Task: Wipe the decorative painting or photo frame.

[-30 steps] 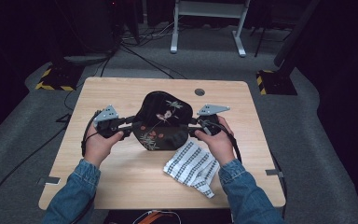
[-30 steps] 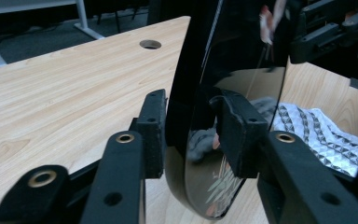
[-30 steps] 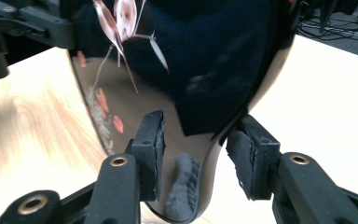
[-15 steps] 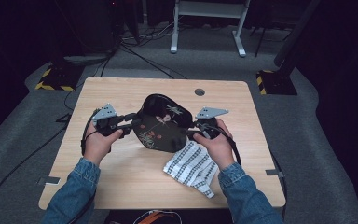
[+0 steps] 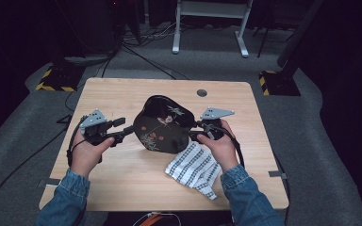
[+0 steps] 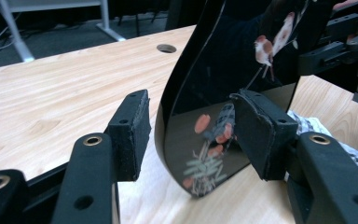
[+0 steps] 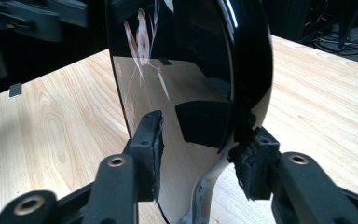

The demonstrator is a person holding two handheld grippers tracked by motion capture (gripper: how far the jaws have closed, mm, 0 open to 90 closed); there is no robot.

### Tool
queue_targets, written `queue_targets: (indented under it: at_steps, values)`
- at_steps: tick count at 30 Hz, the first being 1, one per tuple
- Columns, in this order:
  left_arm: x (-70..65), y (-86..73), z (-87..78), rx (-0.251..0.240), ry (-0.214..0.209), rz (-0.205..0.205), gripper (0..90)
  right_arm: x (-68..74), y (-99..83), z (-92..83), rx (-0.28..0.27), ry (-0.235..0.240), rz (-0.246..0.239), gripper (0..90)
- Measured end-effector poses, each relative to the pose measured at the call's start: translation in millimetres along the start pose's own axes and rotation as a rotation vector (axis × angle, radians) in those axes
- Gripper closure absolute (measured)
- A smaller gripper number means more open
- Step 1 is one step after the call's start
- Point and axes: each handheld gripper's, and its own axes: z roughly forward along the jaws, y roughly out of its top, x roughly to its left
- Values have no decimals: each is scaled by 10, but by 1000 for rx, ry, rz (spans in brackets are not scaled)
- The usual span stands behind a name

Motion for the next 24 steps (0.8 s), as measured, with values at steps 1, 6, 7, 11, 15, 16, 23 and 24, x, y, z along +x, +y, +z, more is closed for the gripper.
queue_targets:
  at_steps: [1,6,7,11,15,16,23,24]
  values:
    - [-55,13,-57,3,6,-3,471,1,1,-4,-1,3,-1,551]
    - [-305,31,-124,14,-8,24,471,6,0,-42,-28,15,14,504]
    - [-305,31,-124,14,-8,24,471,6,0,-42,-28,15,14,504]
    - [-558,-15,-10,64,-57,40,471,2,7,-67,-40,16,22,481]
    - [-834,-159,323,141,-150,69,467,19,18,-119,-60,12,21,464]
    - [-834,-159,323,141,-150,69,466,19,18,-119,-60,12,21,464]
    - [-1044,-410,767,237,-228,85,457,23,8,-198,-73,5,24,463]
    - [-1057,-444,814,251,-234,79,455,23,1,-205,-73,3,28,463]
